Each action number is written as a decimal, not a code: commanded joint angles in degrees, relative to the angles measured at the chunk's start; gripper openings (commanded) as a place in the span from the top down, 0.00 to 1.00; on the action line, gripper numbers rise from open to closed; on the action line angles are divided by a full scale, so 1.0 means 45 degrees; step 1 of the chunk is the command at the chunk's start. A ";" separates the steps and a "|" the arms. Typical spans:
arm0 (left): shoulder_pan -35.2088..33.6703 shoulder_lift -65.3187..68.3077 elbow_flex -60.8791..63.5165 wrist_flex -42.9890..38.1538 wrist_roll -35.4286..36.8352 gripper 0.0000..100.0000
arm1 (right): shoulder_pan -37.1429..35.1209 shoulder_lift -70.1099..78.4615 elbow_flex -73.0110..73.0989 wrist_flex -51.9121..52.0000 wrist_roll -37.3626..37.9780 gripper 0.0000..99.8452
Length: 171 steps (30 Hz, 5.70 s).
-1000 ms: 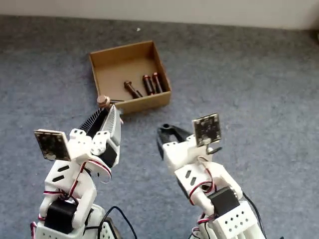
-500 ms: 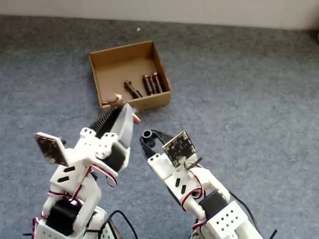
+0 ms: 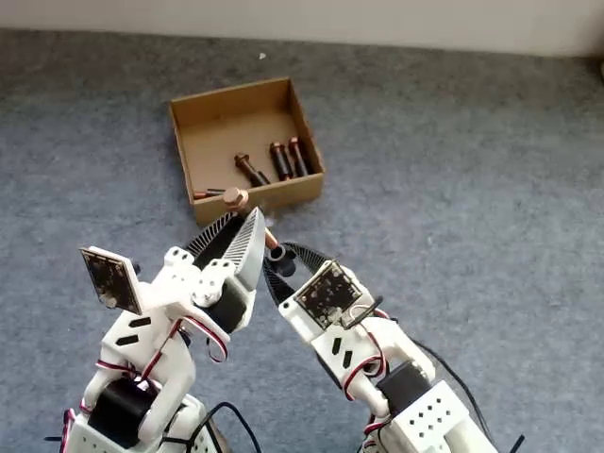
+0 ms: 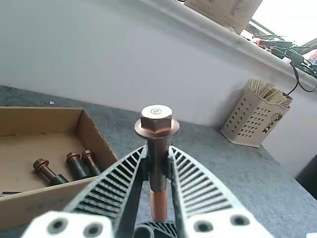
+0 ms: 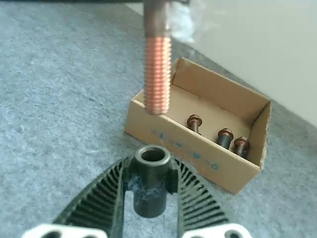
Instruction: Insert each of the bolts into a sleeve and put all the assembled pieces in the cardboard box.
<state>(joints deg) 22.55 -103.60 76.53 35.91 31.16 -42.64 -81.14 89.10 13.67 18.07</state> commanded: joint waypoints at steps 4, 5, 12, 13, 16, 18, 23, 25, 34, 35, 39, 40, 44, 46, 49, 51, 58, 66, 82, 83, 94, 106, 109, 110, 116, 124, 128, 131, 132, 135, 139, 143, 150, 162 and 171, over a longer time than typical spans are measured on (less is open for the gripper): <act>0.0186 -0.0068 0.0088 0.0020 -0.0957 0.99 | -0.0147 -0.0225 -0.0186 -0.0440 0.0449 0.99; 0.0186 -0.0068 0.0205 0.0020 -0.0957 0.99 | -0.0166 -0.0225 -0.0186 -0.0440 0.0449 0.99; 0.0186 -0.0068 0.0694 0.0039 -0.1719 0.99 | -0.0361 -0.0928 -0.0205 -0.0400 0.0449 0.99; 0.0205 -0.0068 0.0713 0.0156 -0.1719 0.99 | -0.0361 -0.1221 -0.0205 -0.0361 0.0449 0.99; 0.0322 -0.0068 0.0615 0.0781 -0.1700 0.99 | -0.0518 -0.1983 -0.0205 -0.0342 0.0469 0.99; 0.0322 -0.0068 0.0654 0.0879 -0.1700 0.99 | -0.0713 -0.2256 -0.0205 -0.0322 0.0469 0.99; 0.0830 -0.0068 0.0713 0.1211 -0.1719 0.99 | -0.1201 -0.2315 -0.0205 0.0400 0.0410 0.99; 0.1416 -0.0068 0.0674 0.1817 -0.1739 0.99 | -0.1162 -0.2354 -0.0225 0.0400 0.0410 0.99; 0.2335 -0.0068 0.0596 0.3907 -0.1758 0.99 | 0.0244 -0.2354 -0.1280 0.0459 -0.0371 0.99; 0.2335 -0.0068 0.0596 0.4044 -0.1758 0.99 | 0.0381 -0.2354 -0.1338 0.0459 -0.0664 0.99; 0.2276 -0.0068 0.0596 0.4864 -0.1758 0.88 | 0.0518 -0.2354 -0.1241 0.0459 -0.0938 0.99; 0.2237 -0.0068 0.0596 0.5138 -0.1758 0.83 | 0.0518 -0.2354 -0.1221 0.0459 -0.0938 0.99; 0.2217 -0.0068 0.0400 0.6720 -0.1758 0.65 | 0.0576 -0.2354 -0.1221 0.0459 -0.0938 0.99; 0.2022 -0.0068 -0.0010 0.7443 -0.1778 0.63 | 0.0694 -0.2354 -0.1201 0.0459 -0.0957 0.99; 0.1162 -0.0068 -0.0830 0.7990 -0.2032 0.62 | 0.0947 -0.2354 -0.1182 0.0459 -0.0957 0.99; 0.0498 -0.0068 -0.1280 0.8205 -0.2735 0.62 | 0.1241 -0.2335 -0.1065 0.0459 -0.1094 0.99; -0.2549 -0.0068 -0.1397 0.8186 -0.4083 0.64 | 0.2471 -0.2276 -0.0166 0.0479 -0.2755 0.99; -0.4347 -0.0088 0.0225 0.8166 -0.5118 0.99 | 0.2608 -0.2354 0.1162 0.0479 -0.3419 0.99; -0.4601 -0.0068 0.4581 0.4884 -0.5197 0.97 | 0.2530 -0.2178 0.0166 0.3487 -0.3673 0.99; -0.4601 -0.0068 0.4581 0.4923 -0.5197 0.97 | 0.2530 -0.2042 -0.0205 0.3643 -0.3673 0.99; -0.4601 -0.0029 0.4581 0.5431 -0.5197 0.97 | 0.2530 0.5031 -0.6398 0.3663 -0.3653 0.99; -0.4601 -0.0029 0.4581 0.5451 -0.5216 0.97 | 0.2569 1.3118 -1.3841 0.2940 -0.3653 0.99; -0.4601 -0.0029 0.4581 0.5451 -0.5216 0.97 | 0.2589 1.5092 -1.5131 0.1260 -0.3653 0.99; -0.4601 -0.0029 0.4581 0.5451 -0.5216 0.97 | 0.2589 1.5697 -1.5482 0.0713 -0.3653 0.99; -0.4601 -0.0010 0.4581 0.5451 -0.5216 0.97 | 0.2608 1.9038 -1.7358 -0.1514 -0.3595 0.99; -0.4620 -0.0010 0.4581 0.5451 -0.5216 0.97 | 0.2725 2.2105 -1.9253 -0.2139 -0.3634 0.99; -0.4620 -0.0010 0.4581 0.5451 -0.5216 0.97 | 0.2823 2.2691 -1.9350 -0.2061 -0.3653 0.95; -0.4620 -0.0010 0.4581 0.5451 -0.5216 0.97 | 0.2823 2.2418 -1.9350 -0.2061 -0.3653 0.89; -0.4620 -0.0010 0.4581 0.5451 -0.5216 0.97 | 0.2823 2.2164 -1.9311 -0.2022 -0.3653 0.88; -0.4620 -0.0010 0.4581 0.5451 -0.5216 0.97 | 0.2803 2.1050 -1.9057 -0.0830 -0.3653 0.88; -0.4620 -0.0010 0.4581 0.5451 -0.5216 0.97 | 0.2745 1.9292 -1.8589 0.1319 -0.3653 0.88; -0.4620 -0.0029 0.4581 0.5451 -0.5216 0.97 | 0.2784 1.7397 -1.7241 0.3350 -0.3653 0.91; -0.4620 -0.0029 0.4581 0.5451 -0.5216 0.97 | 0.2823 1.2982 -1.2650 0.4269 -0.3575 0.99; -0.4620 -0.0029 0.4581 0.5431 -0.5216 0.97 | 0.4132 0.5636 -0.5890 0.4269 -0.3634 0.99; -0.4620 -0.0029 0.4581 0.5411 -0.5216 0.97 | 0.5128 0.2862 -0.2862 0.4269 -0.3653 0.99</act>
<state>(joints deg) 2.24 -103.60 96.04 60.18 8.57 -20.75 -64.00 74.68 32.75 2.15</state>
